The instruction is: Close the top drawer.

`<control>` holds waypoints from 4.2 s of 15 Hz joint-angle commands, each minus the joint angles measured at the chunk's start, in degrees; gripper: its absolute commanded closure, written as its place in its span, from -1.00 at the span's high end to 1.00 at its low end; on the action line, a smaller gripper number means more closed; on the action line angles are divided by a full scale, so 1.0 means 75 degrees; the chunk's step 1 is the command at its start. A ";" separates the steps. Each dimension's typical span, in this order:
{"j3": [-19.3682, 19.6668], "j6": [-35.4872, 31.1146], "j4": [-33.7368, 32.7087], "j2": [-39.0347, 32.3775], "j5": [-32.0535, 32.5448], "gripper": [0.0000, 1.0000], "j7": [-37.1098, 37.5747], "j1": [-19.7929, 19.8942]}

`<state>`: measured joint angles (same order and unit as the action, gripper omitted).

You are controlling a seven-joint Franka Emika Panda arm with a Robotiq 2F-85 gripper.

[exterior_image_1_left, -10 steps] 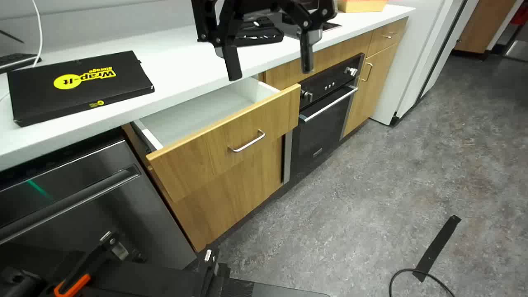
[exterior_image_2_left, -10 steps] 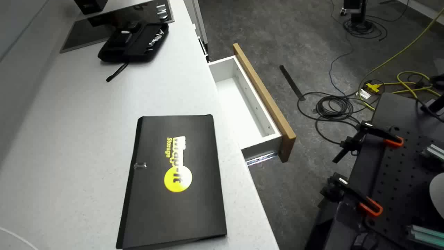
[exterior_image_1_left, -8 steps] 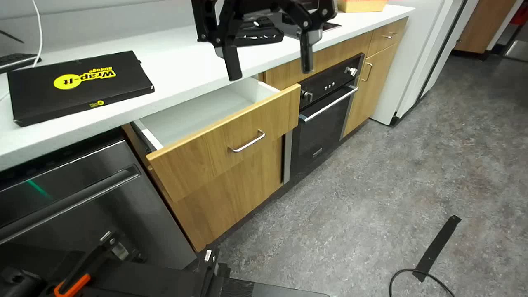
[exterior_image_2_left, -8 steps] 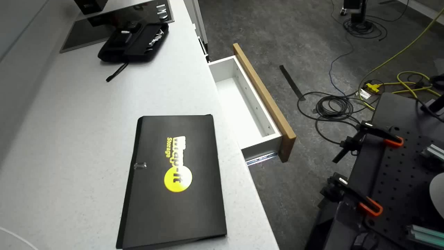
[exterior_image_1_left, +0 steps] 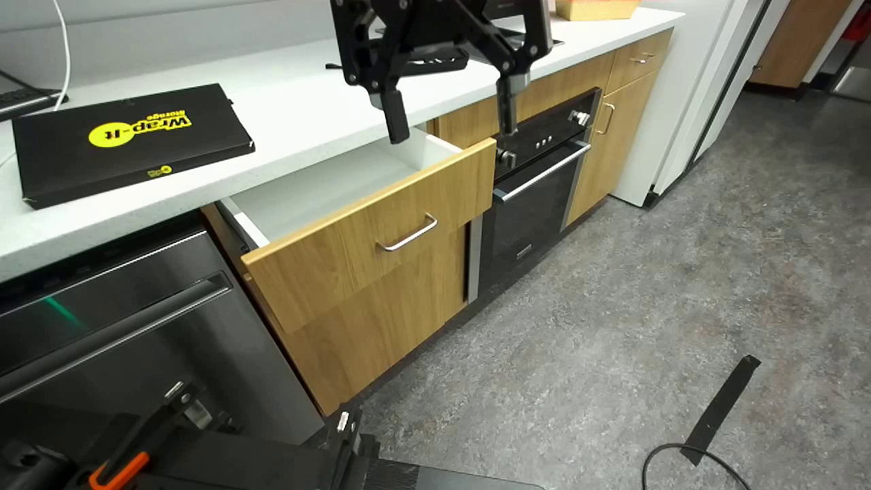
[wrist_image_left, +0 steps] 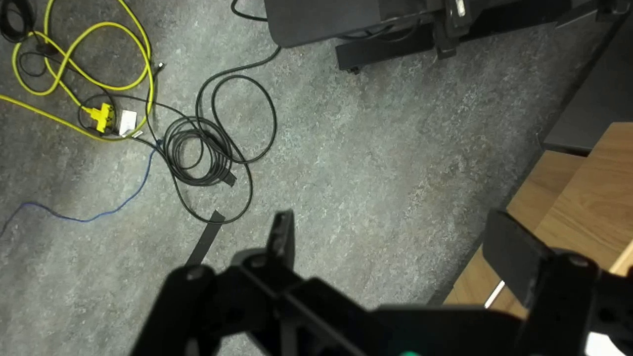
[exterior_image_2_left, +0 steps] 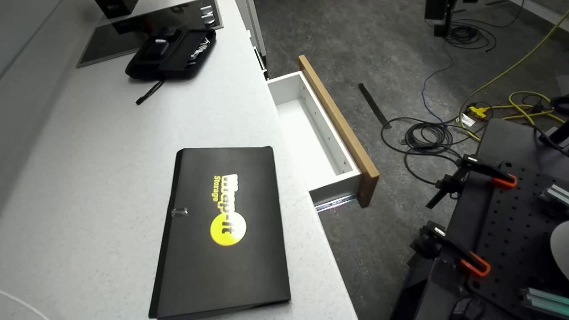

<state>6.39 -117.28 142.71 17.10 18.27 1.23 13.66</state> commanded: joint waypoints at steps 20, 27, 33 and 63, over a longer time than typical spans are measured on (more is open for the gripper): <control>0.0504 -0.3239 -0.2795 -0.5813 -0.1291 1.00 0.1620 -0.0563; 0.0863 -0.3538 -0.4001 -0.7420 -0.1405 1.00 0.2489 -0.0989; 0.0260 -0.3076 -0.5205 -0.8228 -0.2251 1.00 0.1938 -0.0698; -0.0885 0.0446 -0.8974 -1.0016 -0.3090 1.00 -0.0107 -0.0785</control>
